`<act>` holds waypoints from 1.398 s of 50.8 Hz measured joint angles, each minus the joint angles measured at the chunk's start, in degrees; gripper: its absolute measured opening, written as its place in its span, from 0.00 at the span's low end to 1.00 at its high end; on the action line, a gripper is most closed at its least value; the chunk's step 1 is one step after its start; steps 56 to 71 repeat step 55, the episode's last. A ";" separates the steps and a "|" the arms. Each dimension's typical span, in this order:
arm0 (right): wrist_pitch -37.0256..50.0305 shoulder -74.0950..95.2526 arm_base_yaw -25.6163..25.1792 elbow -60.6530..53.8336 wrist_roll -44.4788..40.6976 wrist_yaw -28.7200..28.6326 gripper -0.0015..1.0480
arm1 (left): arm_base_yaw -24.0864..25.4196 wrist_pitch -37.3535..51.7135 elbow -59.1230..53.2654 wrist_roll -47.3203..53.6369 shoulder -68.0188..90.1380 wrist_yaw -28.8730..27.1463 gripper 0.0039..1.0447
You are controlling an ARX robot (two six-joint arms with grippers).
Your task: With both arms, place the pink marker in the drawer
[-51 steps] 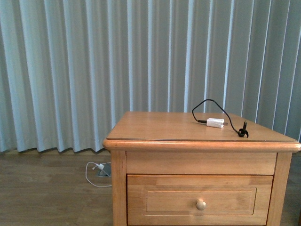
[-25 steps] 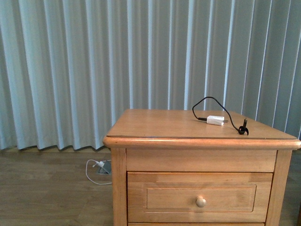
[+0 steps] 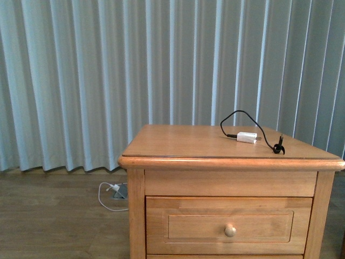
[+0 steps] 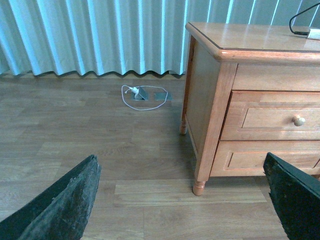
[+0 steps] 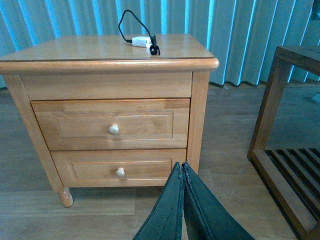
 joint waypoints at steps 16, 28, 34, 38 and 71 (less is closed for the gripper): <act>0.00 0.00 0.00 0.00 -0.07 0.00 0.45 | 0.00 0.00 0.00 0.00 0.00 0.00 0.95; 0.02 0.00 0.00 0.00 -0.04 0.00 0.84 | 0.00 0.00 0.00 0.00 0.00 0.00 0.95; 0.00 0.00 0.00 0.00 -0.02 0.00 0.91 | 0.00 0.00 0.00 0.02 0.00 0.00 0.95; 0.02 0.00 0.00 0.00 -0.02 0.00 0.92 | 0.00 0.00 0.00 0.02 0.00 0.00 0.95; 0.00 0.00 0.00 0.00 -0.02 0.00 0.92 | 0.00 0.00 0.00 0.02 0.00 0.00 0.95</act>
